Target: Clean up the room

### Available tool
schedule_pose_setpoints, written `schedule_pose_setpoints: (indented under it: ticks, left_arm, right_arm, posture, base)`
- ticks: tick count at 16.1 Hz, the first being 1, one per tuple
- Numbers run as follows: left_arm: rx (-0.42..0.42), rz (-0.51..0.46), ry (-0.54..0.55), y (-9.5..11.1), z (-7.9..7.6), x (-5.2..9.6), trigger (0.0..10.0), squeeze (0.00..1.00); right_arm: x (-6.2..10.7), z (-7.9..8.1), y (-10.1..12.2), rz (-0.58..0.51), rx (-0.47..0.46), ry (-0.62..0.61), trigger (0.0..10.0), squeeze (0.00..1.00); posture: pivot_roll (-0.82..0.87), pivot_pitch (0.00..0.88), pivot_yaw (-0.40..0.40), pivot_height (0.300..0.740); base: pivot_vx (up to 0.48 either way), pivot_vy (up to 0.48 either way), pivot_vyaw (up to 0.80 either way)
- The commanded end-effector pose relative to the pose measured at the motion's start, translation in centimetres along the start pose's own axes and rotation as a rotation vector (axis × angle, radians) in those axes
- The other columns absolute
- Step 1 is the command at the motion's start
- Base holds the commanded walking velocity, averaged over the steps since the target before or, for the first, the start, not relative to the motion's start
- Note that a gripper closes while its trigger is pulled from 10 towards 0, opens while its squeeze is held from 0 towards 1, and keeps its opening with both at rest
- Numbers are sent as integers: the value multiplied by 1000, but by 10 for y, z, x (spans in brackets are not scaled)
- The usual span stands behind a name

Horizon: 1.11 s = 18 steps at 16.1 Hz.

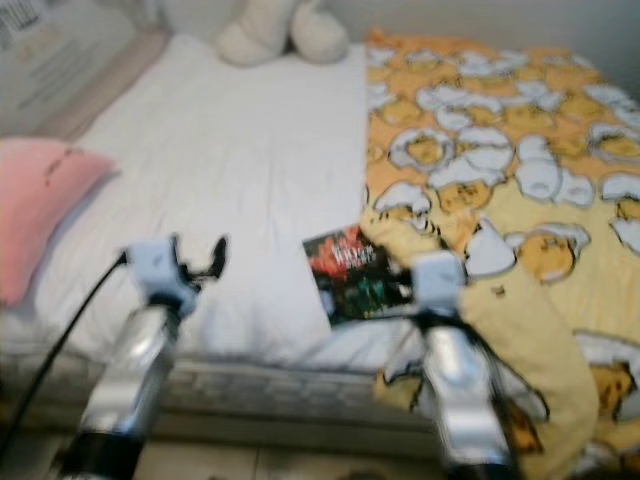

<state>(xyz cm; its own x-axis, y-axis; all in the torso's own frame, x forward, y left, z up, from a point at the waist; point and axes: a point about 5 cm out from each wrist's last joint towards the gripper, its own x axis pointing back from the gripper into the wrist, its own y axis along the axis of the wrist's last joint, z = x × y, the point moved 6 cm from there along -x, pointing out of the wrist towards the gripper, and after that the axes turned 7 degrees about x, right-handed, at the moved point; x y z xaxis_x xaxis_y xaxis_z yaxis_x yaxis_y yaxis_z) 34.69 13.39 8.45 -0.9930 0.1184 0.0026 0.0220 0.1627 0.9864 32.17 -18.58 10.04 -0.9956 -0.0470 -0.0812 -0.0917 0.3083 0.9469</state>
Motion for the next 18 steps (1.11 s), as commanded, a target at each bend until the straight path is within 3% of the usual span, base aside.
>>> schedule_pose_setpoints:
  ticks: [1,2,4,7,8,10,18]
  left_arm:
    - [-10,-2,-101,3,-31,-2,10000,0]
    - [-12,4,-101,3,-31,-4,10000,0]
    - [17,-3,-45,8,-26,-18,10000,0]
    - [4,-30,-26,20,-18,-24,10000,0]
    - [-31,-25,11,21,-8,-25,10000,0]
    - [-29,-34,17,22,-4,-24,10000,0]
    - [15,-50,39,26,-1,-22,10000,0]
  right_arm:
    - [13,-14,-26,98,-15,-31,10000,0]
    - [14,-17,-32,125,-25,-53,10000,0]
    - [-1,-18,-30,121,-49,-89,10000,0]
    - [-12,-5,-19,96,-50,-34,10000,0]
    - [-13,-1,-19,95,-57,-12,10000,0]
    - [-14,13,-18,89,-101,41,10000,0]
    - [-13,49,-33,172,-213,191,10000,0]
  posture:
    - [-182,0,29,740]
    - [-182,0,29,740]
    - [-192,0,47,740]
    - [-191,0,63,740]
    - [-183,0,67,740]
    - [-177,0,67,740]
    - [-155,0,59,740]
  base:
    - [0,0,0]
    - [0,0,0]
    - [0,-461,0]
    - [181,-408,0]
    - [0,0,0]
    - [0,0,0]
    - [480,0,0]
